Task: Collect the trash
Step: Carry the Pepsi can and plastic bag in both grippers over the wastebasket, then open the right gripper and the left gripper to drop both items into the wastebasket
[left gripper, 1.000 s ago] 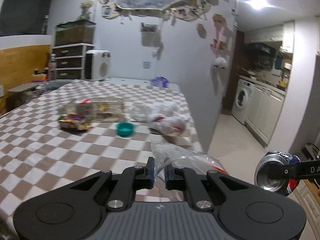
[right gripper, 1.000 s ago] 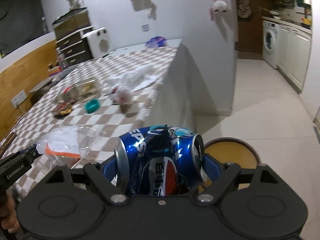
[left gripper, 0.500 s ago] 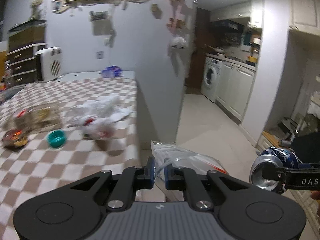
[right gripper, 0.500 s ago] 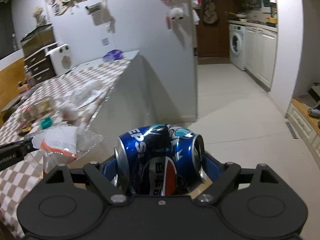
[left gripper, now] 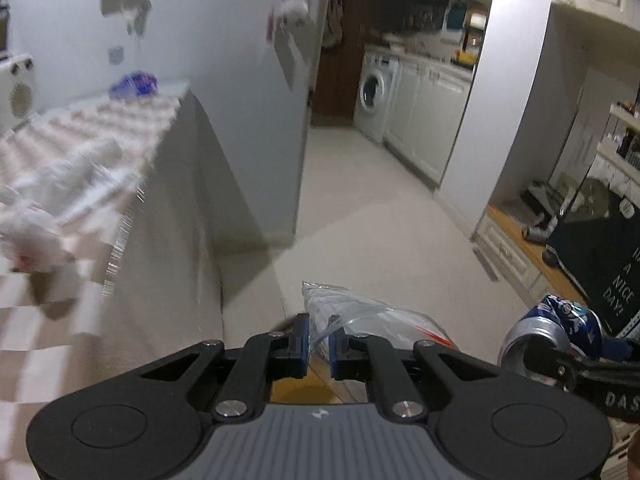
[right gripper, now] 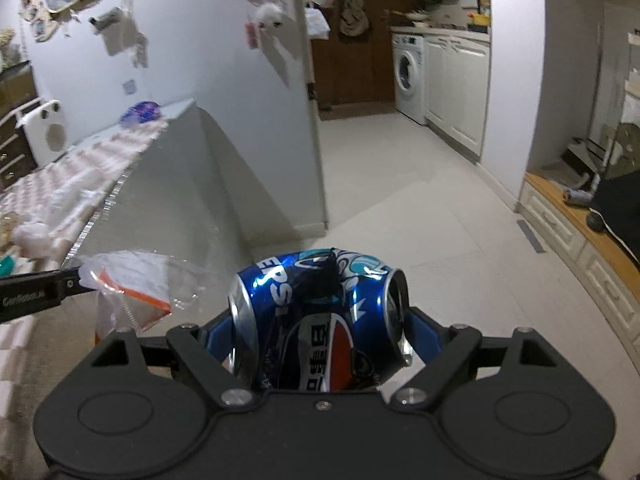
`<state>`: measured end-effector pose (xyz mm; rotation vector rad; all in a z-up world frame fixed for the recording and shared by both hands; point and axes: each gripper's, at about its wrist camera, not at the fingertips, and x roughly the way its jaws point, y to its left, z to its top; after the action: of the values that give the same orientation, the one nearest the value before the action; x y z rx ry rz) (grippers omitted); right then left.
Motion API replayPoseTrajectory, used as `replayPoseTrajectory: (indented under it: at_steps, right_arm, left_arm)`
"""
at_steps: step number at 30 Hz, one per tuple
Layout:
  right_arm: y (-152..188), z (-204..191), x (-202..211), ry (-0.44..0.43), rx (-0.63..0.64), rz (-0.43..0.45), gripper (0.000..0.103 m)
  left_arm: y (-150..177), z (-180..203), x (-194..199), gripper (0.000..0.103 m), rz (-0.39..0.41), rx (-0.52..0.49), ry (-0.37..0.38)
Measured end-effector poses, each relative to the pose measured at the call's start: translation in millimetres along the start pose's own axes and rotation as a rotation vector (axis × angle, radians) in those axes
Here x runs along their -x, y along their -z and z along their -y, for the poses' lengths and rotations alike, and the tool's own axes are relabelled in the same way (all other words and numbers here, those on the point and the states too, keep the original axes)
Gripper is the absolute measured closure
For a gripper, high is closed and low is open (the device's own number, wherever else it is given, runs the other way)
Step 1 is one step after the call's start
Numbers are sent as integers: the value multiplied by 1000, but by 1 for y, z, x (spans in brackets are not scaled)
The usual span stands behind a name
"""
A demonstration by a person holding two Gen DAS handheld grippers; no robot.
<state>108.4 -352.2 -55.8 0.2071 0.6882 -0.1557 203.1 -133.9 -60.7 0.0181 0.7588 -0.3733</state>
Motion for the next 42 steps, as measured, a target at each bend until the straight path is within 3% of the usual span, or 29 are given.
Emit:
replayPoseTrajectory:
  at_steps: [9, 15, 19, 23, 27, 31, 35, 42]
  right_arm:
    - [16, -1, -63, 42, -19, -77, 16]
    - [29, -7, -98, 38, -5, -128, 16]
    - [33, -12, -129, 32, 7, -161, 16]
    - [36, -16, -162, 36, 23, -193, 16]
    - [34, -15, -186, 18, 34, -210, 16]
    - [30, -8, -204, -69, 2, -203, 16]
    - [38, -13, -217, -115, 96, -209, 16]
    - [46, -6, -234, -149, 30, -253, 16]
  left_arm:
    - [-10, 1, -110, 93, -224, -28, -13]
    - [-1, -15, -144, 93, -297, 25, -8]
    - [8, -22, -160, 92, -355, 8, -63]
    - [13, -22, -172, 92, -398, -86, -143]
    - [17, -17, -177, 92, -423, -156, -130]
    - [23, -12, -176, 92, -435, -207, -117]
    - [27, -5, -182, 92, -438, -266, -127]
    - [28, -4, -186, 91, -432, -255, -115]
